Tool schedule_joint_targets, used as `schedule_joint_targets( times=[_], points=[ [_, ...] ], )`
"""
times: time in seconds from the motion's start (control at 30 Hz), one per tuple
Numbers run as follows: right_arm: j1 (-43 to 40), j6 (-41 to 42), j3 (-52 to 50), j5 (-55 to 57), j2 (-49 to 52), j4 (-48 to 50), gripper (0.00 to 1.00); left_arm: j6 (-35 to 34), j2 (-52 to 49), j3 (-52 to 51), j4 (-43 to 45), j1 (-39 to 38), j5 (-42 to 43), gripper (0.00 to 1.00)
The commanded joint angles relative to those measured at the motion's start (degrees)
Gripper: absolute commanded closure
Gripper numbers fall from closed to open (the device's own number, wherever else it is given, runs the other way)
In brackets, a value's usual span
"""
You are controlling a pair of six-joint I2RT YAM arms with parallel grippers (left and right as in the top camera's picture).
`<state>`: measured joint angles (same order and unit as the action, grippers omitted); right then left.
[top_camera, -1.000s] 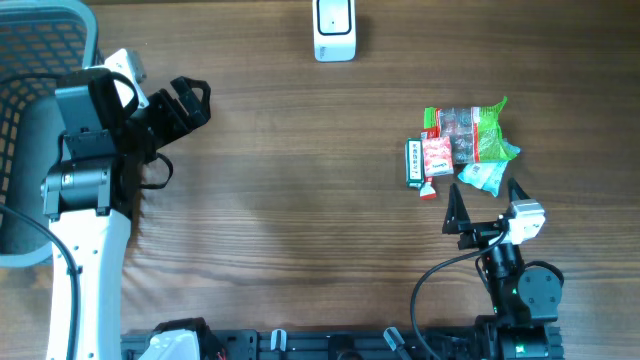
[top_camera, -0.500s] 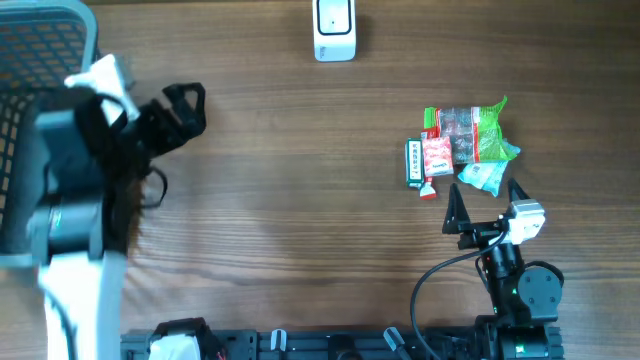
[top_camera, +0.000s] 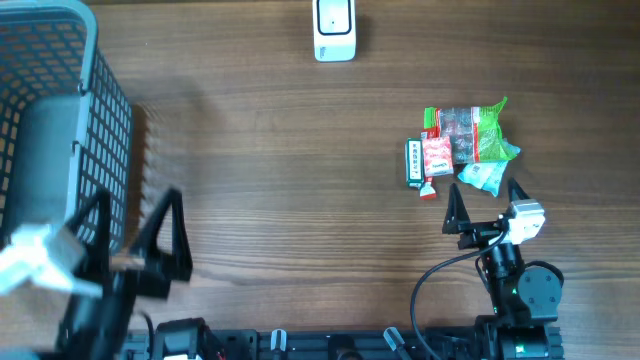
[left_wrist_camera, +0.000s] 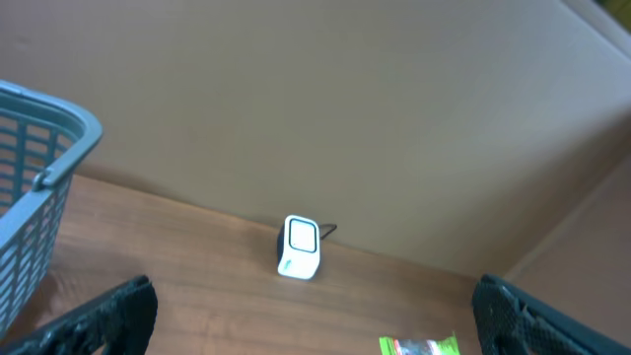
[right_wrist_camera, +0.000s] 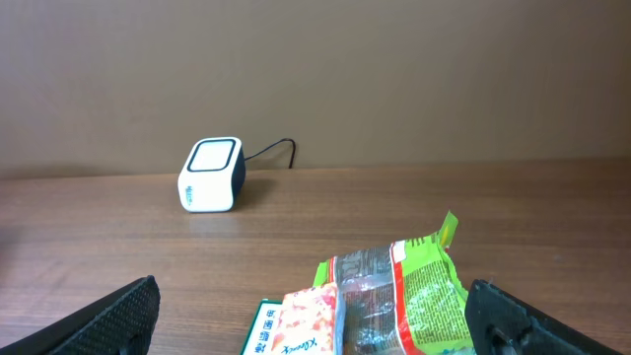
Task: Scan the item barcode
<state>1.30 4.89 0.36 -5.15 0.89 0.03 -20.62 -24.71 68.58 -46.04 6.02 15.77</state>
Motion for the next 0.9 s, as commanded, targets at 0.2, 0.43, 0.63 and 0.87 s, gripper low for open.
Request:
schedule_joint_targets(
  times=[0.2, 0.43, 0.63, 0.87],
  points=[
    [-0.20, -0.37, -0.07, -0.92, -0.68, 0.31, 0.00, 0.92, 18.18, -1.46, -13.97, -0.55, -6.82, 0.00],
    [-0.20, -0.37, -0.07, -0.92, -0.68, 0.31, 0.00, 0.94, 24.46, -8.20, -14.99, -2.12, -6.93, 0.00],
    [-0.20, -0.37, -0.07, -0.92, -0.68, 0.31, 0.00, 0.94, 24.44, -15.30, -2.47, -2.16, -7.08, 0.00],
    [-0.20, -0.37, -0.07, -0.92, -0.68, 0.33, 0.00, 0.92, 24.44, -32.57, 34.12, -2.16, -4.68, 0.00]
  ],
)
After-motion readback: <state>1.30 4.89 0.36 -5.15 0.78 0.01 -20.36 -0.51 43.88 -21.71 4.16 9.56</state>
